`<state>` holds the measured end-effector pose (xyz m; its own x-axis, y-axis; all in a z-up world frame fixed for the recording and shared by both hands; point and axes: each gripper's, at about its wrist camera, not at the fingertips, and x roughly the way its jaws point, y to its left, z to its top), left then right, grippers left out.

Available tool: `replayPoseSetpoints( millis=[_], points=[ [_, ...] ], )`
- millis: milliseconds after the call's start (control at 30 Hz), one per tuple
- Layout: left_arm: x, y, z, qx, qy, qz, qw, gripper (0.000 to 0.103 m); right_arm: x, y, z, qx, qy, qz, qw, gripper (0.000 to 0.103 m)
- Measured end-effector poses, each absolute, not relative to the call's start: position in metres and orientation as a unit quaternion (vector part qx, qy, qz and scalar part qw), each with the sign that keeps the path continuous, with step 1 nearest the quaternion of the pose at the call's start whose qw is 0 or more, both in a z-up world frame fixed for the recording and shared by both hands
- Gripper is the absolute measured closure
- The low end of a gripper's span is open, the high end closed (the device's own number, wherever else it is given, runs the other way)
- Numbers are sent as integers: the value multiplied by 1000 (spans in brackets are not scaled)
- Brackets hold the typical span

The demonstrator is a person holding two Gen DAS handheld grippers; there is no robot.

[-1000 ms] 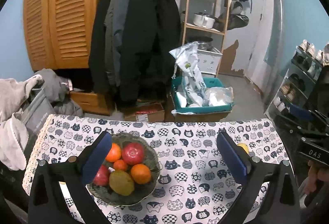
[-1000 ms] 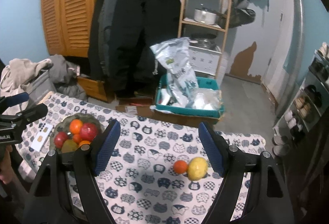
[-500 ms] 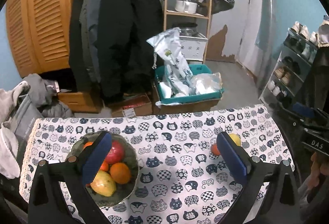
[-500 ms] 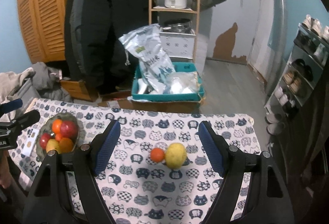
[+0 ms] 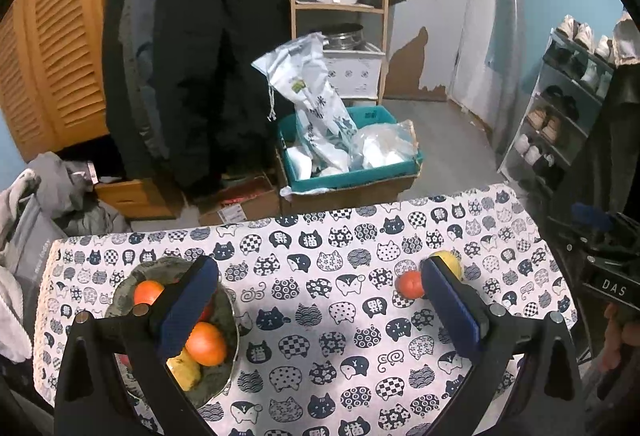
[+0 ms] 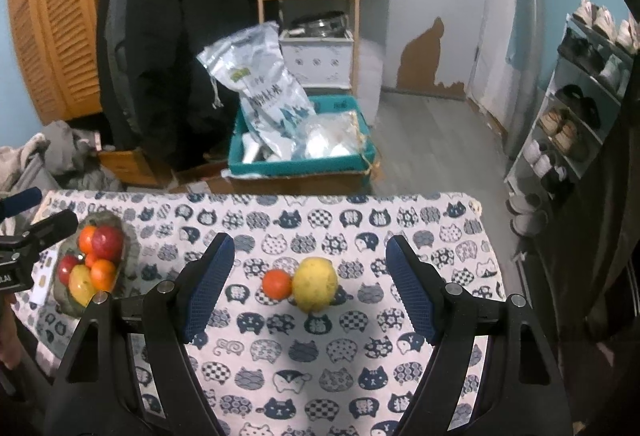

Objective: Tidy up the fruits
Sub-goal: 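Move both tools over the tangerine and yellow pear on the tablecloth, then close the right tool on the yellow pear while the left tool grasps the tangerine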

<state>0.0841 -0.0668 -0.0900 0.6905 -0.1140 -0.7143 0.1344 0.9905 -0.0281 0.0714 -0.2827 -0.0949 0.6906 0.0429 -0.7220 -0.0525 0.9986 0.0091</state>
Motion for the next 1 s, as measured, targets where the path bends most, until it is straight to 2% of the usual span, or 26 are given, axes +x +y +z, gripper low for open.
replayPoseSetpoints(
  millis=[667,1000],
  points=[
    [151,-93,-187,13,475,-47,878,1,139,-288,-205,-3,519,18,854,25],
    [178,-102,-227,20,504,-42,862,1,172,-293,-263,37,575,21,817,25]
  ],
)
